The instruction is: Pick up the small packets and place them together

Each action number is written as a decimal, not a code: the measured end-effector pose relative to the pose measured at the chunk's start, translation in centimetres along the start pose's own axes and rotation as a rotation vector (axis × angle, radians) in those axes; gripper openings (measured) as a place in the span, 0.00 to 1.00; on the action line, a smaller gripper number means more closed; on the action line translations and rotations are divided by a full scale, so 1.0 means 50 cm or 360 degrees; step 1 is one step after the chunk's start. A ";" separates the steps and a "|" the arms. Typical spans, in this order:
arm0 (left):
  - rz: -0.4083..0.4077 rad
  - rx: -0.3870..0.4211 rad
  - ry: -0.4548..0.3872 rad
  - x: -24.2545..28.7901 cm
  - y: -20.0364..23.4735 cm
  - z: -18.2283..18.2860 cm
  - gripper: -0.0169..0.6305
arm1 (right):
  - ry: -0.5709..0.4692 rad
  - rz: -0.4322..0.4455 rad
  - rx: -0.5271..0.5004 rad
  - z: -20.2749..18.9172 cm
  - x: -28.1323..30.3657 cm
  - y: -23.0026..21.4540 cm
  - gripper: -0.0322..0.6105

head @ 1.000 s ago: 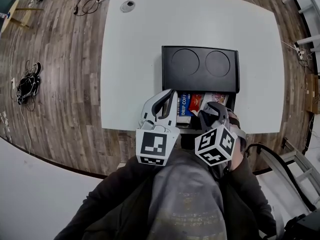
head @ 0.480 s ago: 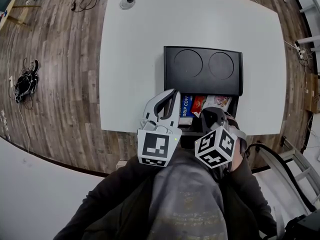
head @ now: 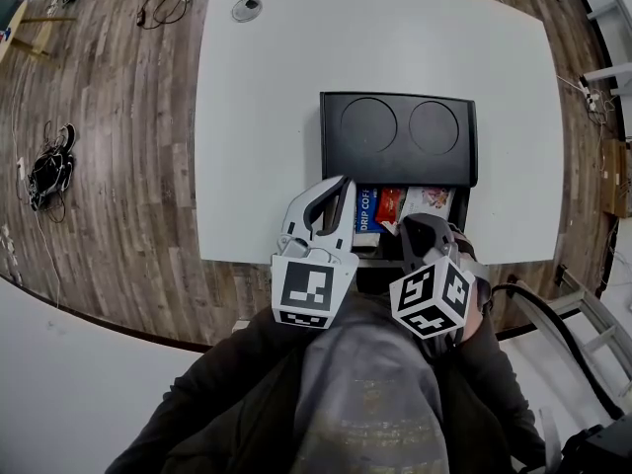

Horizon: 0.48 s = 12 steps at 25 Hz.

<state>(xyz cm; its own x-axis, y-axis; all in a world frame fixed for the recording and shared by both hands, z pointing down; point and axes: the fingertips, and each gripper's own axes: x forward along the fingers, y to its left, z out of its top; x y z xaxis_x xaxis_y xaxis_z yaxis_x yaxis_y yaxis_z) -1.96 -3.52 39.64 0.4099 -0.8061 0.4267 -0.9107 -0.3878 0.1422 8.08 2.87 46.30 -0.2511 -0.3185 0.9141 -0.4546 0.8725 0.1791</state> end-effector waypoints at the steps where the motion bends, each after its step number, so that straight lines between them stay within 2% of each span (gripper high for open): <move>1: 0.0001 0.0000 0.0000 0.001 0.001 0.000 0.03 | -0.0008 -0.0007 0.0001 0.001 -0.003 -0.002 0.05; 8: 0.0010 0.0000 -0.0009 0.000 0.000 0.005 0.03 | -0.0075 -0.0042 0.0028 0.010 -0.032 -0.011 0.05; 12: 0.0004 0.0012 -0.0027 -0.010 -0.009 0.007 0.03 | -0.0060 -0.0069 0.0002 0.002 -0.040 -0.005 0.05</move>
<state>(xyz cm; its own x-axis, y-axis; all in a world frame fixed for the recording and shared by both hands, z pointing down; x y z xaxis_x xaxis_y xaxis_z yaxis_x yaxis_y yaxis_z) -1.72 -3.08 39.04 0.4087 -0.8144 0.4119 -0.9113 -0.3892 0.1346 8.63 3.25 44.38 -0.2631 -0.3695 0.8912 -0.4667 0.8572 0.2177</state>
